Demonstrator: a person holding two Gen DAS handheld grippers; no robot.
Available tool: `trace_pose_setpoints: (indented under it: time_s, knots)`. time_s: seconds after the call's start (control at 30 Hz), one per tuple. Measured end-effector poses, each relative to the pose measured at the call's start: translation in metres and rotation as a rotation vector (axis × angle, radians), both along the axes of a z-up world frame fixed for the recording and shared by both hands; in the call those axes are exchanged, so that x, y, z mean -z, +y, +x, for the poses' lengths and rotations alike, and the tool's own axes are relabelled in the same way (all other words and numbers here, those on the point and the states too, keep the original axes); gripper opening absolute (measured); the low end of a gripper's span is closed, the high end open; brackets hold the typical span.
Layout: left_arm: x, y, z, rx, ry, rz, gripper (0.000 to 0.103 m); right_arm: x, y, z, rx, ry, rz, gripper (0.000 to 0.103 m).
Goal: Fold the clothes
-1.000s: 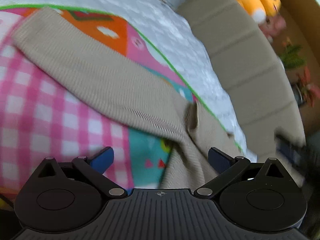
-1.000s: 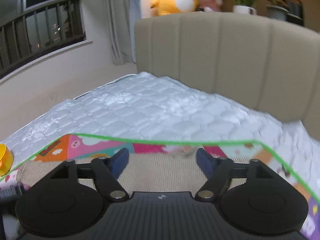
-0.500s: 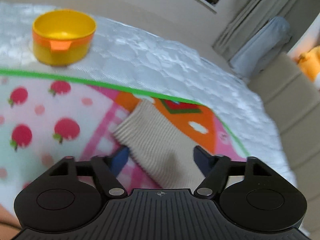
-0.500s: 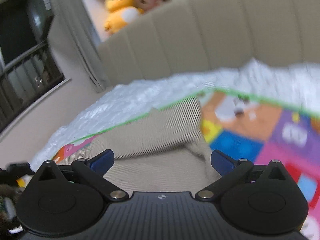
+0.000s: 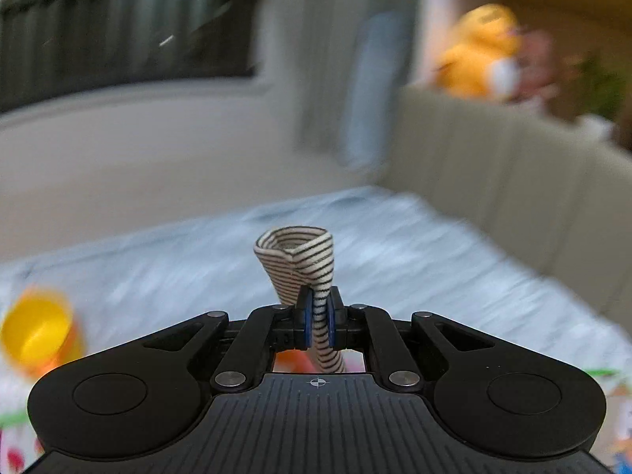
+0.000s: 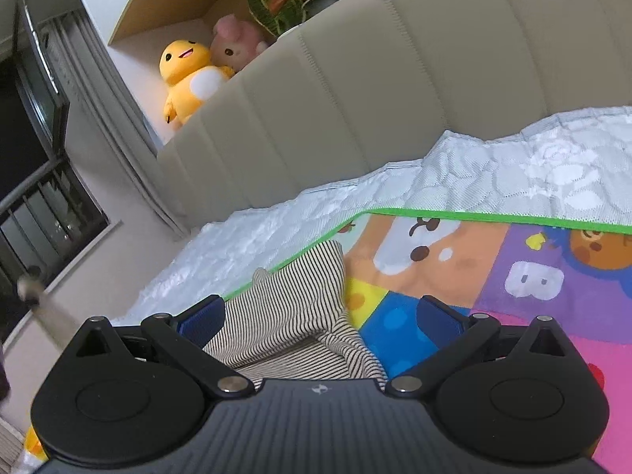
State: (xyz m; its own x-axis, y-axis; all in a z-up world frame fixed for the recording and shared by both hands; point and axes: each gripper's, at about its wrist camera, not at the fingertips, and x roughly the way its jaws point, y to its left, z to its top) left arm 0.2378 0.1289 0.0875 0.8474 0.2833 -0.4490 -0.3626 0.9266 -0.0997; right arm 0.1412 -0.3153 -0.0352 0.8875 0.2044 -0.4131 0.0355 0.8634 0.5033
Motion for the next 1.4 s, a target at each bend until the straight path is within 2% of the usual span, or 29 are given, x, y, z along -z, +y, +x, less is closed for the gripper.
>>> trace_pose_setpoints:
  time_s: [0.1, 0.23, 0.47, 0.63, 0.7, 0.87, 0.97, 1.03, 1.2, 1.4]
  knots:
    - [-0.038, -0.051, 0.008, 0.139, -0.069, 0.017, 0.008, -0.001, -0.002, -0.001, 0.013, -0.004, 0.006, 0.103]
    - [-0.052, -0.121, 0.021, 0.302, -0.074, 0.027, 0.009, -0.003, -0.008, -0.004, 0.039, -0.015, 0.02, 0.103]
    - [-0.016, -0.214, 0.039, 0.476, 0.015, 0.003, 0.009, 0.005, -0.017, 0.001, 0.049, 0.016, 0.081, 0.103]
    - [0.018, -0.249, 0.037, 0.544, 0.102, -0.052, 0.011, 0.007, -0.014, 0.006, 0.024, 0.032, 0.08, 0.103]
    - [0.028, -0.253, 0.04, 0.547, 0.131, -0.079, 0.014, 0.007, -0.012, 0.007, 0.01, 0.036, 0.073, 0.103]
    - [0.031, -0.248, 0.036, 0.567, 0.131, -0.087, 0.02, 0.008, -0.004, 0.008, -0.012, 0.053, 0.027, 0.103]
    - [0.03, -0.244, 0.033, 0.584, 0.128, -0.092, 0.033, 0.01, 0.001, 0.009, -0.027, 0.062, 0.003, 0.103]
    - [0.026, -0.242, 0.032, 0.589, 0.126, -0.094, 0.036, 0.011, 0.004, 0.01, -0.039, 0.066, -0.011, 0.103]
    - [0.016, -0.224, 0.021, 0.552, 0.144, -0.114, 0.046, 0.02, 0.013, 0.015, -0.081, 0.112, -0.038, 0.103]
    - [0.007, -0.178, -0.012, 0.474, 0.16, -0.115, 0.059, 0.027, 0.028, 0.015, -0.135, 0.163, -0.057, 0.103]
